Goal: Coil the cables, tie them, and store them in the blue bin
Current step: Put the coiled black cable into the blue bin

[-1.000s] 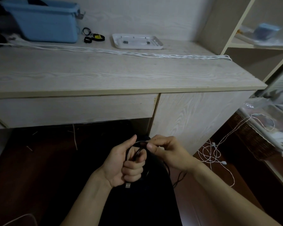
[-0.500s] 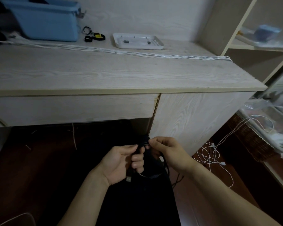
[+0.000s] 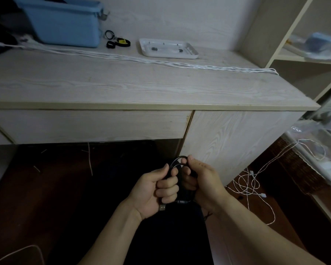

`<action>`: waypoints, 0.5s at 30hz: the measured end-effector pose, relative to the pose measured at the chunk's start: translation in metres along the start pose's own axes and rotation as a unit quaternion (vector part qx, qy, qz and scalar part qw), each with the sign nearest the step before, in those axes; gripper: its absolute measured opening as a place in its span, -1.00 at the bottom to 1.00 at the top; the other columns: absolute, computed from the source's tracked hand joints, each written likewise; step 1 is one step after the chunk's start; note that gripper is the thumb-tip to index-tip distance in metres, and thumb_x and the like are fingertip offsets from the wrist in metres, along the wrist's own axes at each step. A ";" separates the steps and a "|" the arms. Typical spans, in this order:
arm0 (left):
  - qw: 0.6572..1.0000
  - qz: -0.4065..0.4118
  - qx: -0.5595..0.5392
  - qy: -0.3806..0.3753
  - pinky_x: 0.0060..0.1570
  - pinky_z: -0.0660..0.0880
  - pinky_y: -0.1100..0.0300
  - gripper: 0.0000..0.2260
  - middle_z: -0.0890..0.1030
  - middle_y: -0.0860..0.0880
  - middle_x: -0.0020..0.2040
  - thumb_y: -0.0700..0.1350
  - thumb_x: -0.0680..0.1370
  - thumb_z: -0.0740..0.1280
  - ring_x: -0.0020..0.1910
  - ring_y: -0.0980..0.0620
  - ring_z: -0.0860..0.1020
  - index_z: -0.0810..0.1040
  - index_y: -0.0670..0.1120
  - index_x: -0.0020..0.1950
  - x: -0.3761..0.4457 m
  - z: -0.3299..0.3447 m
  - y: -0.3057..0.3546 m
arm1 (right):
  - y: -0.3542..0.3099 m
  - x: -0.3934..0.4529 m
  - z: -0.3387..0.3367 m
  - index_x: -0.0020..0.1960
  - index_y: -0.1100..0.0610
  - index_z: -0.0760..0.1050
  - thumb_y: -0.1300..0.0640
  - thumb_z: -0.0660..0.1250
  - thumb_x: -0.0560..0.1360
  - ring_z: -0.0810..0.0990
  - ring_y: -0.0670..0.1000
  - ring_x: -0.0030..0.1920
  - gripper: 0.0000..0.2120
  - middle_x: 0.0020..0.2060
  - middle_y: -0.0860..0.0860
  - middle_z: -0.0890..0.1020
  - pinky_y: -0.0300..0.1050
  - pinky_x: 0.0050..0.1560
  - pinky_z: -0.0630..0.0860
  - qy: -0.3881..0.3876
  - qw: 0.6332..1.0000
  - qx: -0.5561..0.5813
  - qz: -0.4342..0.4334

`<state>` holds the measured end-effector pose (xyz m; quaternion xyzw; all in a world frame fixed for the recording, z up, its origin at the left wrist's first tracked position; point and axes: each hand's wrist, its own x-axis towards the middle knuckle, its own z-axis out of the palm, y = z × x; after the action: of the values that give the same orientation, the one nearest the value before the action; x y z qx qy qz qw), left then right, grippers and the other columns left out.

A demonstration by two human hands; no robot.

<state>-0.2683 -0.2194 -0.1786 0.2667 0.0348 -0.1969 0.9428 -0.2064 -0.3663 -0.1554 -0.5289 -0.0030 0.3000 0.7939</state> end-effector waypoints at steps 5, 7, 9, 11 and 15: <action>0.994 0.077 -0.038 0.066 -0.52 0.16 0.25 -0.76 0.16 0.06 -0.44 -0.08 0.64 0.15 -0.54 0.14 0.13 0.49 -0.16 -0.12 0.000 0.005 -0.005 | -0.003 -0.001 0.001 -0.15 0.20 0.50 0.08 0.12 0.67 0.31 -0.02 -0.43 -0.68 -0.41 0.05 0.45 -0.16 -0.36 0.26 -0.006 0.998 0.014 0.054; 0.984 0.116 -0.067 0.122 -0.51 0.07 0.23 -0.72 0.13 0.07 -0.46 -0.02 0.63 0.16 -0.53 0.14 0.07 0.51 -0.15 -0.16 0.001 0.006 -0.004 | -0.001 0.001 -0.001 -0.10 0.27 0.54 0.16 0.11 0.68 0.44 0.01 -0.41 -0.68 -0.36 0.11 0.53 -0.16 -0.35 0.39 0.023 0.996 -0.090 -0.003; 0.972 0.150 -0.086 0.158 -0.51 0.03 0.22 -0.65 0.13 0.08 -0.48 0.05 0.64 0.15 -0.56 0.14 0.06 0.51 -0.13 -0.21 0.001 0.005 0.000 | 0.000 0.002 -0.005 -0.05 0.33 0.57 0.19 0.14 0.68 0.54 0.01 -0.38 -0.69 -0.34 0.11 0.61 -0.16 -0.33 0.47 0.044 0.974 -0.216 -0.059; 0.963 0.178 -0.101 0.177 -0.52 0.03 0.23 -0.65 0.15 0.08 -0.49 0.04 0.66 0.13 -0.58 0.14 0.09 0.47 -0.10 -0.23 0.000 0.002 0.008 | 0.001 0.005 -0.009 -0.04 0.33 0.58 0.18 0.18 0.67 0.58 0.03 -0.36 -0.71 -0.33 0.09 0.64 -0.14 -0.30 0.51 0.039 0.946 -0.312 -0.080; 0.947 0.218 -0.155 0.178 -0.59 0.13 0.27 -0.68 0.17 0.09 -0.48 -0.02 0.67 0.09 -0.59 0.14 0.12 0.43 -0.08 -0.23 -0.006 -0.006 0.020 | -0.004 0.008 -0.022 -0.06 0.20 0.59 0.09 0.28 0.63 0.62 0.01 -0.35 -0.79 -0.31 0.04 0.67 -0.11 -0.24 0.55 -0.003 0.904 -0.423 -0.064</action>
<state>-0.2654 -0.1986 -0.1731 0.1493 0.1730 0.0722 0.9708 -0.1909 -0.3817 -0.1645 -0.8128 -0.1655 0.2207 0.5131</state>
